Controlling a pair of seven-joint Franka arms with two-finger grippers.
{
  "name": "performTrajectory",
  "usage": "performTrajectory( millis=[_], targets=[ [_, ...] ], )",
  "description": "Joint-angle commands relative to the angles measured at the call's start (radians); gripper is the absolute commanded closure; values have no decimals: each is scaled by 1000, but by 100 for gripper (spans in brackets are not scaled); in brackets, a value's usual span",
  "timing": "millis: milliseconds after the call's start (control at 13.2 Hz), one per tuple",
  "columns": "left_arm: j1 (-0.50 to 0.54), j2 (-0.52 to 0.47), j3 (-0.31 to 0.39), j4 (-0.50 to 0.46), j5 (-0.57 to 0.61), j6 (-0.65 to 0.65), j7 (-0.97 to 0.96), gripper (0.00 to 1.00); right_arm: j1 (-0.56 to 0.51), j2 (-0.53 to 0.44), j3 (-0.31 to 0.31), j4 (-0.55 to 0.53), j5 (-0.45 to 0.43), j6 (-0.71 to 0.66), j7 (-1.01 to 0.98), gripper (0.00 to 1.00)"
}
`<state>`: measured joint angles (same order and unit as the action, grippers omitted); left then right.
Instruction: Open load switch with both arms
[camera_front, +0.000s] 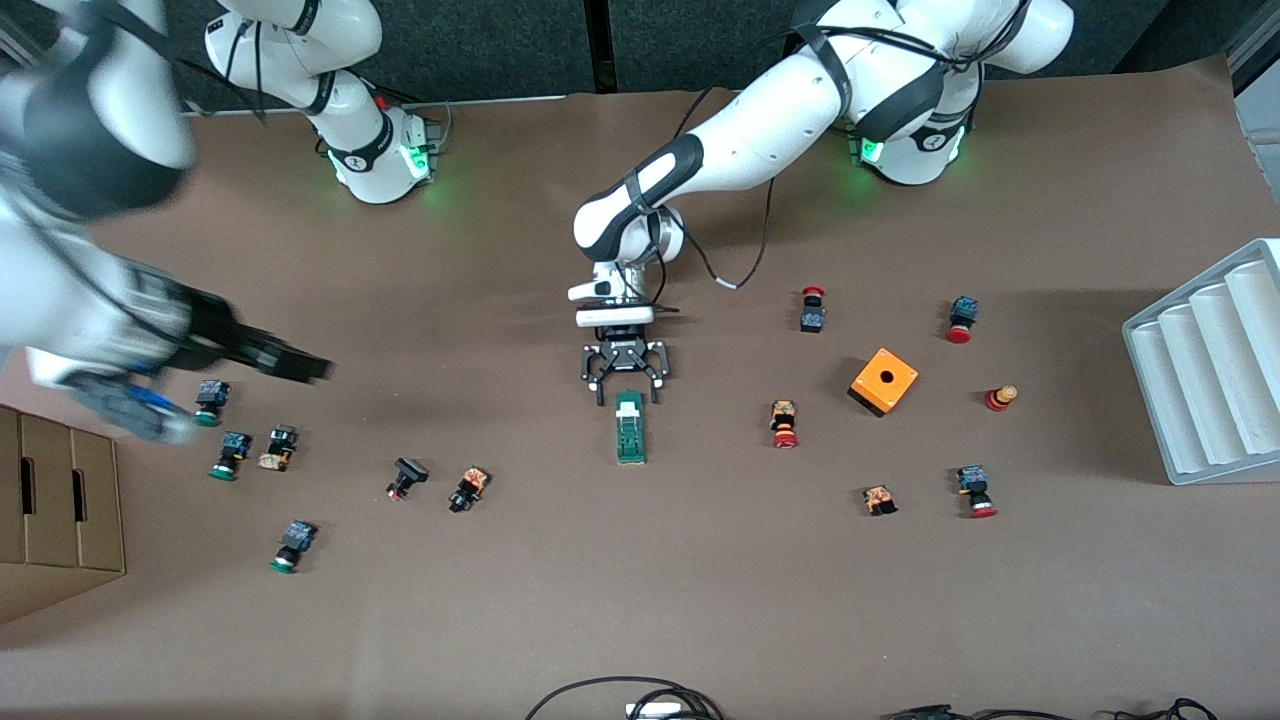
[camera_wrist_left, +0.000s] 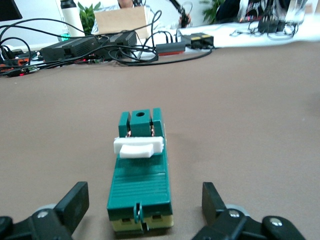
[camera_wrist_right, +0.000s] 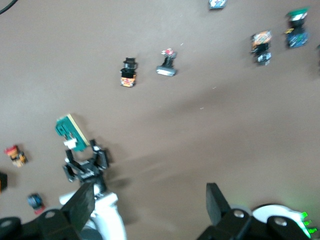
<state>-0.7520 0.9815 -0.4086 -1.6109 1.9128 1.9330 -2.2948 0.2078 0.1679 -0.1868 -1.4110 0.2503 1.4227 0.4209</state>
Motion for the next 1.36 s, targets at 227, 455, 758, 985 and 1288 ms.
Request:
performTrajectory(
  millis=[227,455,758,985,1288],
  targets=[
    [36,-124,1,-14,-204,139,277,0,-162,-224,15,-213,-155,39,-456,0],
    [60,-176,1,-14,-326,190,438,0,-183,-316,17,-392,-201,201,-575,0],
    [76,-251,1,-6,-573,236,711,0,-183,-303,17,-433,-220,306,-625,0],
    [79,-302,4,19,-753,235,929,0,-169,-262,17,-398,-253,311,-619,0],
    [114,-380,10,31,-963,221,1161,0,-162,-242,24,-368,-290,308,-613,0]
  ],
)
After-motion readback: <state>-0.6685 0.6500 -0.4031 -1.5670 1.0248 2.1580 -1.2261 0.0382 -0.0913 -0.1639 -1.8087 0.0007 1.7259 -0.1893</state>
